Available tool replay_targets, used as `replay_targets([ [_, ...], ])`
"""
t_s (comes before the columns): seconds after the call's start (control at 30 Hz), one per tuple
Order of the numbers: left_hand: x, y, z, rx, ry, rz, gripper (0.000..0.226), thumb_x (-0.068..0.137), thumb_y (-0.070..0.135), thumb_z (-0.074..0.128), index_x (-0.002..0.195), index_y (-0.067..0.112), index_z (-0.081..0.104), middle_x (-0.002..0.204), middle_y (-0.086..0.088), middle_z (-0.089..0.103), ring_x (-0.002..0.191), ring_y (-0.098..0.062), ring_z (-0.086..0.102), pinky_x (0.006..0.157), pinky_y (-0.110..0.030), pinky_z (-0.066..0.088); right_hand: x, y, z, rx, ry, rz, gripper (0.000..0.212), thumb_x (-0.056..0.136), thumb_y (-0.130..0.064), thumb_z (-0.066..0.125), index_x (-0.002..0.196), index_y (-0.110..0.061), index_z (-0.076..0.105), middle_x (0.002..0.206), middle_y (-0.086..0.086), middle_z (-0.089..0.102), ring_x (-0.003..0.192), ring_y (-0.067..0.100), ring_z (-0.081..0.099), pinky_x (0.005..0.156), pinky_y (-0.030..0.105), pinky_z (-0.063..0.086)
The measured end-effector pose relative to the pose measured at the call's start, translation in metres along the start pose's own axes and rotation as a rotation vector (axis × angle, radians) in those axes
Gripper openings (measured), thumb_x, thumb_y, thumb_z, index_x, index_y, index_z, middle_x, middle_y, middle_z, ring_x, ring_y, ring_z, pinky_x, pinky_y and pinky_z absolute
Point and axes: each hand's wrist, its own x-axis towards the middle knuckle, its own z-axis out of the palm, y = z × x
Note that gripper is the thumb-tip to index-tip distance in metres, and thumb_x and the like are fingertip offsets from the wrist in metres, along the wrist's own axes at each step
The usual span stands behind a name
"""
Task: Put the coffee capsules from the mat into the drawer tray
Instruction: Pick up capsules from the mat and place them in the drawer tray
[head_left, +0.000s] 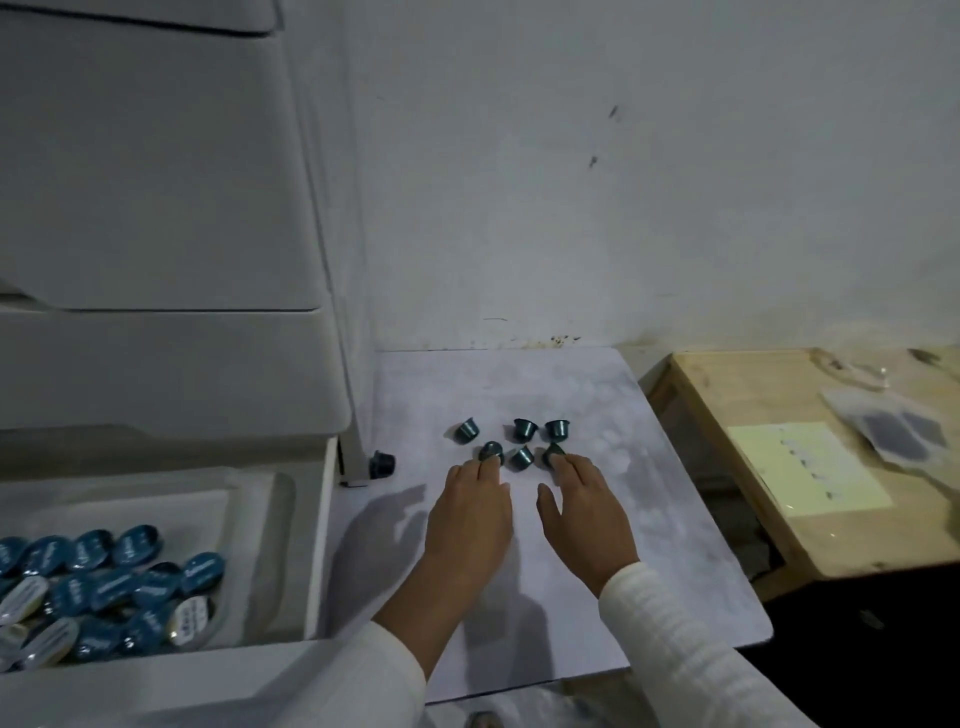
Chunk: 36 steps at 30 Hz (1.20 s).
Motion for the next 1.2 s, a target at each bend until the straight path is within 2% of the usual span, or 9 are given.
replay_targets([
  [0.17,0.022,0.01,0.032,-0.073,-0.122,-0.131,0.044,0.098,0.022,0.034,0.141,0.014,0.029,0.129,-0.01,0.049,0.121,-0.023,0.043,0.096,-0.03,0.039,0.017,0.039,0.009,0.119,-0.125,0.113,0.035,0.092,-0.023,0.05,0.125,-0.013,0.052,0.122,0.002,0.053,0.106,0.019,0.056,0.09,0.026,0.048],
  [0.3,0.046,0.014,0.052,-0.165,-0.146,-0.217,0.048,0.097,0.022,0.038,0.142,0.012,0.027,0.128,-0.015,0.053,0.117,-0.028,0.05,0.092,-0.034,0.043,0.041,0.052,0.019,0.209,-0.169,0.191,0.03,0.091,-0.02,0.05,0.12,-0.012,0.054,0.108,0.008,0.058,0.093,0.024,0.059,0.083,0.029,0.049],
  [0.43,0.069,0.017,0.065,-0.214,-0.162,-0.282,0.051,0.097,0.022,0.039,0.145,0.014,0.022,0.137,-0.015,0.048,0.123,-0.029,0.047,0.095,-0.034,0.042,0.065,0.058,0.029,0.277,-0.201,0.274,0.036,0.091,-0.019,0.05,0.127,-0.013,0.05,0.099,0.01,0.061,0.091,0.024,0.057,0.081,0.028,0.045],
  [0.6,0.088,0.019,0.076,-0.226,-0.162,-0.315,0.045,0.098,0.022,0.036,0.142,0.017,0.03,0.13,-0.016,0.054,0.117,-0.03,0.052,0.089,-0.033,0.044,0.087,0.061,0.035,0.288,-0.221,0.293,0.031,0.092,-0.021,0.049,0.121,-0.018,0.057,0.086,0.005,0.052,0.077,0.021,0.051,0.073,0.025,0.039],
  [0.73,0.095,0.02,0.08,-0.277,-0.126,-0.325,0.036,0.098,0.023,0.036,0.131,0.018,0.048,0.124,-0.012,0.06,0.112,-0.027,0.056,0.09,-0.032,0.045,0.094,0.063,0.039,0.283,-0.239,0.309,0.026,0.092,-0.021,0.048,0.112,-0.016,0.063,0.084,0.006,0.05,0.073,0.021,0.048,0.07,0.024,0.035],
  [0.87,0.097,0.018,0.081,-0.315,-0.079,-0.356,0.031,0.098,0.025,0.039,0.121,0.017,0.058,0.114,-0.009,0.066,0.101,-0.023,0.061,0.079,-0.024,0.044,0.094,0.064,0.043,0.28,-0.22,0.3,0.023,0.091,-0.023,0.05,0.104,-0.016,0.068,0.083,0.005,0.05,0.074,0.02,0.048,0.07,0.021,0.033],
  [0.97,0.094,0.013,0.081,-0.357,-0.027,-0.387,0.026,0.095,0.022,0.047,0.112,0.014,0.064,0.109,-0.008,0.069,0.097,-0.02,0.063,0.08,-0.022,0.045,0.093,0.063,0.043,0.307,-0.192,0.312,0.02,0.09,-0.025,0.053,0.094,-0.019,0.072,0.084,0.006,0.057,0.075,0.018,0.052,0.07,0.02,0.033],
  [1.1,0.09,0.008,0.08,-0.402,0.053,-0.407,0.02,0.09,0.018,0.057,0.105,0.011,0.069,0.102,-0.007,0.072,0.092,-0.016,0.065,0.077,-0.014,0.042,0.091,0.061,0.044,0.34,-0.177,0.361,0.018,0.087,-0.025,0.06,0.095,-0.016,0.073,0.094,0.009,0.068,0.084,0.021,0.061,0.079,0.021,0.041],
  [1.2,0.087,0.006,0.081,-0.475,0.076,-0.437,0.017,0.085,0.011,0.063,0.101,0.01,0.071,0.099,-0.007,0.073,0.089,-0.015,0.067,0.079,-0.015,0.046,0.087,0.061,0.045,0.361,-0.163,0.408,0.015,0.084,-0.017,0.064,0.095,-0.011,0.073,0.097,0.008,0.07,0.082,0.014,0.059,0.069,0.002,0.034],
])
